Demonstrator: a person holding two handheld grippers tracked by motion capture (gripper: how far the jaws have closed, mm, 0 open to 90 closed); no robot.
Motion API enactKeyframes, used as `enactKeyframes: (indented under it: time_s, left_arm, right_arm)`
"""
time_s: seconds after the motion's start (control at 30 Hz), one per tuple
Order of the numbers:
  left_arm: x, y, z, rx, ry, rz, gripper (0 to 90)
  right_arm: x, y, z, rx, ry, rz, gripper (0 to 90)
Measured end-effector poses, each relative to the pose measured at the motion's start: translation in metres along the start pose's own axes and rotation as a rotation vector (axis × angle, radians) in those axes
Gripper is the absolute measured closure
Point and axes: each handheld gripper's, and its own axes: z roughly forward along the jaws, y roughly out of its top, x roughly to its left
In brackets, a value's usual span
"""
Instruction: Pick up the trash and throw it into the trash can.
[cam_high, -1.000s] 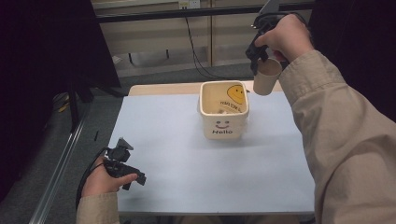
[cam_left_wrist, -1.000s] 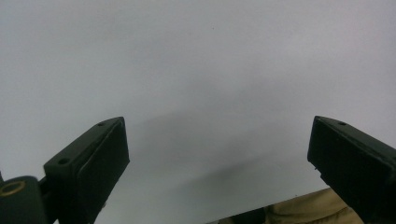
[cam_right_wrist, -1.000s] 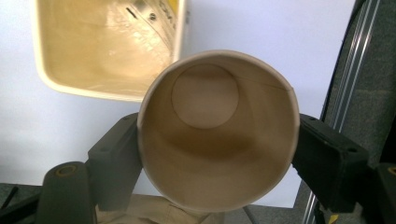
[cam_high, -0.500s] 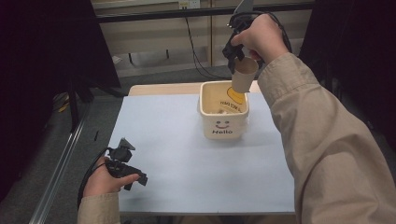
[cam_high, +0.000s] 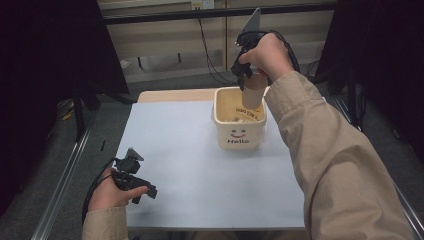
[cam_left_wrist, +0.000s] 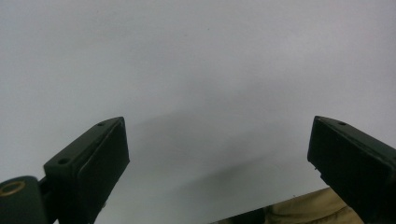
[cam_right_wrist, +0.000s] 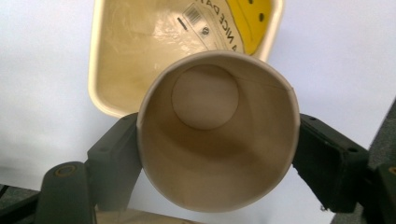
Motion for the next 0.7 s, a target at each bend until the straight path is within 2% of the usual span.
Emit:
enactKeyframes:
  time_s: [0.07, 0.3, 0.47, 0.63, 0.7]
  left_arm:
    - [0.0, 0.0, 0.0, -0.001, -0.001, 0.007, 5.2]
    - [-0.001, 0.0, -0.001, -0.003, -0.009, 0.0, 5.3]
    - [-0.002, 0.0, 0.0, -0.008, -0.01, -0.009, 5.2]
    - [-0.001, 0.0, 0.0, -0.008, -0.002, -0.002, 5.3]
    - [-0.002, 0.0, 0.0, -0.007, -0.006, -0.007, 5.2]
  right_arm:
    - [0.005, 0.003, 0.011, 0.01, 0.008, -0.009, 21.5]
    - [0.011, 0.005, 0.029, 0.033, 0.0, -0.017, 21.1]
    - [0.011, 0.006, 0.032, 0.027, 0.005, -0.013, 20.6]
    - [0.009, 0.006, 0.035, 0.024, -0.012, -0.023, 18.4]
    - [0.007, 0.006, 0.035, 0.01, -0.023, -0.034, 11.3]
